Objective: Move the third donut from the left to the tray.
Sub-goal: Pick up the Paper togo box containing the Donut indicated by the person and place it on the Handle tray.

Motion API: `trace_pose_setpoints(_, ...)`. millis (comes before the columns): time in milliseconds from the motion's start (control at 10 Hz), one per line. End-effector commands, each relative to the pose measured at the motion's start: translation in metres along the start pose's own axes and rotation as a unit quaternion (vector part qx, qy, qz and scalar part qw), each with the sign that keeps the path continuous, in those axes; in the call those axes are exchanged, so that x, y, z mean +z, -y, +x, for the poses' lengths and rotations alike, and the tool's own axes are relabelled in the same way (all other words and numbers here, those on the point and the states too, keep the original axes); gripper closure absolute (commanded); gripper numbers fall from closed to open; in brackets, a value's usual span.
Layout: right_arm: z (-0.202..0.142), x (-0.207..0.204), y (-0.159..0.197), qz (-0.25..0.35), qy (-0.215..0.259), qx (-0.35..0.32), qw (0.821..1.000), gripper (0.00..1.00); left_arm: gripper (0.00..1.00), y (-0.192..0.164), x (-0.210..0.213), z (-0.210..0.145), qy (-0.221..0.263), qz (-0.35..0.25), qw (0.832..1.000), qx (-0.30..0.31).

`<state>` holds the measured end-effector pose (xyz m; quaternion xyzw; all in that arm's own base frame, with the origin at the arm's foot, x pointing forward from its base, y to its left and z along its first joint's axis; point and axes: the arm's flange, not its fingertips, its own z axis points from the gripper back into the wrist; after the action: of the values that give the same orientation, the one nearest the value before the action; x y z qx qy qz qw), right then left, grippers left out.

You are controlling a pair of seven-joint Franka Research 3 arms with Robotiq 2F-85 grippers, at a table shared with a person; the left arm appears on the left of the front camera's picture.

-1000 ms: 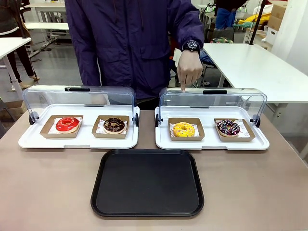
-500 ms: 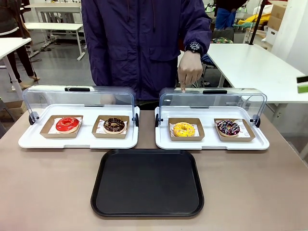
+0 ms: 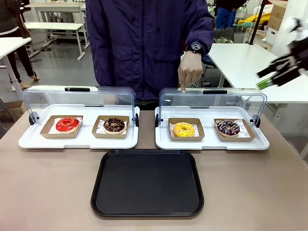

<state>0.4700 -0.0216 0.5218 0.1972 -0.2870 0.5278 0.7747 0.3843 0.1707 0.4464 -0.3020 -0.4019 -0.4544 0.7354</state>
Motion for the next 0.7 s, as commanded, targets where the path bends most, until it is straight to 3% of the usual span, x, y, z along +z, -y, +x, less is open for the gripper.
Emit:
trace_pose_setpoints(0,0.021,-0.044,-0.012,0.010,-0.084,0.034,0.996,0.00,0.00,0.001,0.002,0.002,0.001,-0.001,1.000,-0.005)
trace_pose_setpoints(300,0.039,-0.106,-0.037,0.007,-0.167,0.086,0.982,0.00,0.00,0.001,0.002,0.002,0.001,-0.001,1.000,-0.005)
trace_pose_setpoints(400,0.043,-0.115,-0.042,-0.012,-0.165,0.093,0.982,0.00,0.00,0.001,0.002,0.002,0.001,-0.001,1.000,-0.005)
trace_pose_setpoints(500,0.039,-0.102,-0.049,0.023,-0.117,0.042,0.992,0.00,0.00,0.001,0.002,0.002,0.001,-0.001,1.000,-0.005)
trace_pose_setpoints(600,0.041,-0.116,-0.042,0.022,-0.150,0.100,0.983,0.00,0.00,0.001,0.002,0.002,0.001,-0.001,1.000,-0.005)
